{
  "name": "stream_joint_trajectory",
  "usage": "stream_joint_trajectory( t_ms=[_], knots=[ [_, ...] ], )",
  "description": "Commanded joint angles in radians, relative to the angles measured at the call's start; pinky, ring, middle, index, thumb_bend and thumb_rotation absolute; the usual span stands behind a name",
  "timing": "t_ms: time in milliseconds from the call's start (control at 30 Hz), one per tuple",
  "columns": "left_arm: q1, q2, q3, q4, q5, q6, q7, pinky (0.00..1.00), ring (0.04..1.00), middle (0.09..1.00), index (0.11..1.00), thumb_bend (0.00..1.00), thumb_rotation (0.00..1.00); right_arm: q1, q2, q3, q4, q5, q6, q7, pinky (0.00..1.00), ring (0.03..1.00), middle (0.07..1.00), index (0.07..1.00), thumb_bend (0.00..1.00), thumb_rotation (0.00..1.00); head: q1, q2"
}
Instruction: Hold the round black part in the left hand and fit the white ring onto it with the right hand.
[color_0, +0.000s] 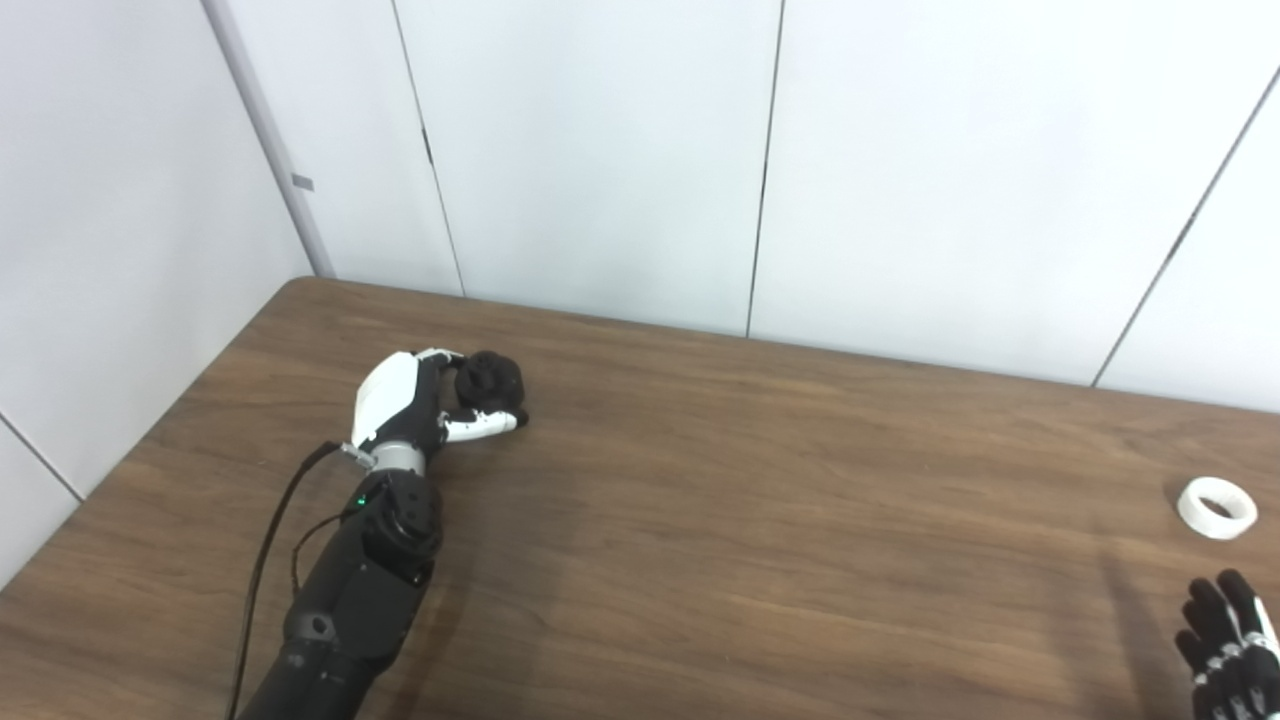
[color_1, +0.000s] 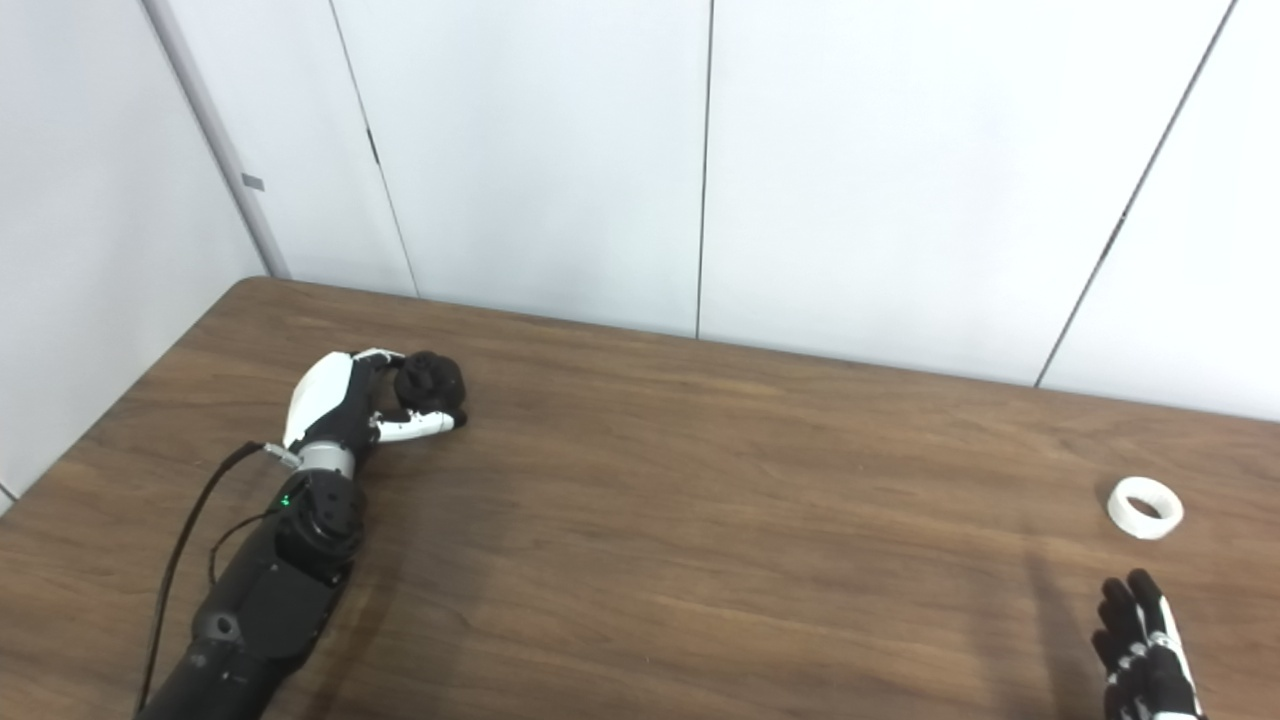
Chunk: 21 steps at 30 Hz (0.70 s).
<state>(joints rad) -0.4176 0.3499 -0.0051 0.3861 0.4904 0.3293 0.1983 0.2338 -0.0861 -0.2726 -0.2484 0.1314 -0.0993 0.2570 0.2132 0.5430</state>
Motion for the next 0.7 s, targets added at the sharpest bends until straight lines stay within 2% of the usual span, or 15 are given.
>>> stream_joint_trajectory(
  t_ms=[0,100,133,167,233,633,667],
  knots=[
    [-0.061,0.024,0.016,-0.009,0.002,-0.043,0.051,1.0,0.971,0.892,0.658,0.82,0.22,0.191,-0.014,0.012,-0.059,0.012,-0.052,0.006,1.0,0.996,0.98,0.992,0.49,1.0,0.001,0.0],
    [-0.063,0.02,0.019,-0.003,-0.004,-0.059,0.061,1.0,0.963,0.883,0.623,0.8,0.17,0.192,-0.016,0.011,-0.057,0.018,-0.052,0.009,1.0,0.99,0.979,0.995,0.48,1.0,0.0,0.0],
    [-0.064,0.016,0.023,0.0,-0.01,-0.067,0.068,1.0,0.959,0.875,0.546,0.64,0.11,0.193,-0.017,0.011,-0.057,0.023,-0.051,0.011,1.0,0.993,0.982,0.998,0.49,1.0,0.0,0.002],
    [-0.065,0.014,0.025,0.003,-0.014,-0.073,0.073,1.0,0.956,0.867,0.518,0.58,0.08,0.193,-0.018,0.011,-0.057,0.027,-0.051,0.013,1.0,0.995,0.984,0.998,0.49,1.0,0.0,0.002],
    [-0.068,0.01,0.028,0.011,-0.019,-0.086,0.083,1.0,0.946,0.851,0.496,0.54,0.06,0.193,-0.018,0.01,-0.06,0.027,-0.046,0.013,1.0,0.998,0.985,0.998,0.49,1.0,0.0,0.001],
    [-0.07,0.015,0.016,0.025,-0.022,-0.123,0.095,1.0,0.898,0.808,0.488,0.51,0.05,0.189,-0.023,0.009,-0.047,0.014,-0.06,0.013,1.0,0.999,0.982,0.998,0.5,1.0,-0.003,0.001],
    [-0.069,0.015,0.014,0.025,-0.021,-0.124,0.094,1.0,0.898,0.81,0.488,0.51,0.05,0.188,-0.023,0.01,-0.048,0.013,-0.058,0.013,1.0,1.0,0.984,0.999,0.53,1.0,-0.003,0.001]
  ],
)
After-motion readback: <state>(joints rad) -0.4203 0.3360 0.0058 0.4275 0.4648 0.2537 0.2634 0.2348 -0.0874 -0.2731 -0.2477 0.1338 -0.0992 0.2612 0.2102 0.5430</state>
